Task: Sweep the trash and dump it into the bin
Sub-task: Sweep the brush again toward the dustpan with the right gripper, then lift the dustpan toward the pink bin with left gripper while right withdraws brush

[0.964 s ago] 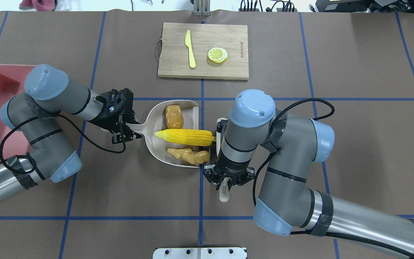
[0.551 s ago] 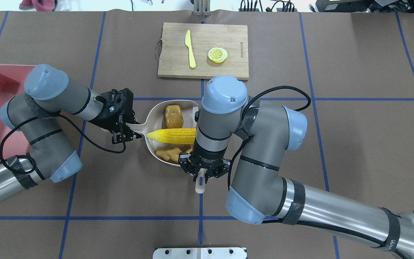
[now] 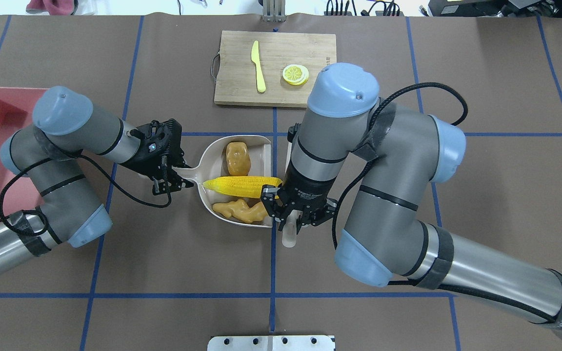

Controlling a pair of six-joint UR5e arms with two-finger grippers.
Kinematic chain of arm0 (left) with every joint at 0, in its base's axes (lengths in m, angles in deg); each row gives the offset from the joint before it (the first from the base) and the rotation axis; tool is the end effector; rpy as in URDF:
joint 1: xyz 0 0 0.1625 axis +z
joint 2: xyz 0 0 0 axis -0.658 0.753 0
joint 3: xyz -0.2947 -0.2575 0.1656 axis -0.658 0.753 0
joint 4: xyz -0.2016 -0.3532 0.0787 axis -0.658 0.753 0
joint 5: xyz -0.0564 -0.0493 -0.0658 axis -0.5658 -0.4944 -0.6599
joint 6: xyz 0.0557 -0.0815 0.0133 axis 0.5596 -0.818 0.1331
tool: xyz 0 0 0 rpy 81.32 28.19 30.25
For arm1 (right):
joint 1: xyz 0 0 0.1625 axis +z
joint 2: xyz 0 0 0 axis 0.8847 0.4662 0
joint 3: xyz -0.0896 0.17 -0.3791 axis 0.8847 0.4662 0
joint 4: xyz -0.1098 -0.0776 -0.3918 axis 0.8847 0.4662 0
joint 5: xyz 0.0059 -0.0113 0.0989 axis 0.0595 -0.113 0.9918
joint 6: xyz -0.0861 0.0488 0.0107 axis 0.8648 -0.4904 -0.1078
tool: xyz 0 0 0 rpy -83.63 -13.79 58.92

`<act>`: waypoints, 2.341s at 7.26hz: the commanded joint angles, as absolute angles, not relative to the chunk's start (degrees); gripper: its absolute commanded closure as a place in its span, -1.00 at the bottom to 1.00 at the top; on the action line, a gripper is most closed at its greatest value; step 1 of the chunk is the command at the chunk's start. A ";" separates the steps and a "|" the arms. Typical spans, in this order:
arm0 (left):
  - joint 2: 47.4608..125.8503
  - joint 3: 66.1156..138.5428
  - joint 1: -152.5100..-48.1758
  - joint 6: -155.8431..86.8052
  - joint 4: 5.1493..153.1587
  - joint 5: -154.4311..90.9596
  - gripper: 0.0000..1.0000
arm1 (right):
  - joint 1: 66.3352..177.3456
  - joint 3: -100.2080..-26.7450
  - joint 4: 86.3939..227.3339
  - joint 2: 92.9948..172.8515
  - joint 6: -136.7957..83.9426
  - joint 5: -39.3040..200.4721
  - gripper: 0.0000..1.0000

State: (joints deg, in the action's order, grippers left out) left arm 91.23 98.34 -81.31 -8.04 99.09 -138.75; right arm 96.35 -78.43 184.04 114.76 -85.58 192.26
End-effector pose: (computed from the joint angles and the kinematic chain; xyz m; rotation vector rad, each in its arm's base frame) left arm 0.4508 -0.4737 0.3467 0.9469 1.0058 1.3070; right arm -0.4637 -0.3909 0.1550 -0.3895 -0.9398 0.0275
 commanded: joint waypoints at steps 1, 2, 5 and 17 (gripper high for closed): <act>91.23 99.86 -81.31 -9.24 99.11 -138.87 1.00 | 100.95 -85.58 189.26 121.44 -77.82 192.30 1.00; 91.23 101.26 -81.49 -9.33 99.11 -138.96 1.00 | 103.75 -89.79 191.45 126.43 -73.25 192.21 1.00; 90.00 105.30 -85.51 -9.24 98.23 -138.52 1.00 | 112.46 -99.12 191.66 148.98 -53.17 190.37 1.00; 56.96 114.49 -125.13 5.80 93.32 -157.07 1.00 | 123.12 -75.95 146.74 179.22 -33.48 191.59 1.00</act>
State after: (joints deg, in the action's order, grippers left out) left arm 59.00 117.49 -119.62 -2.28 95.06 -156.15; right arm 122.93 -77.15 148.14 179.24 -33.45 191.14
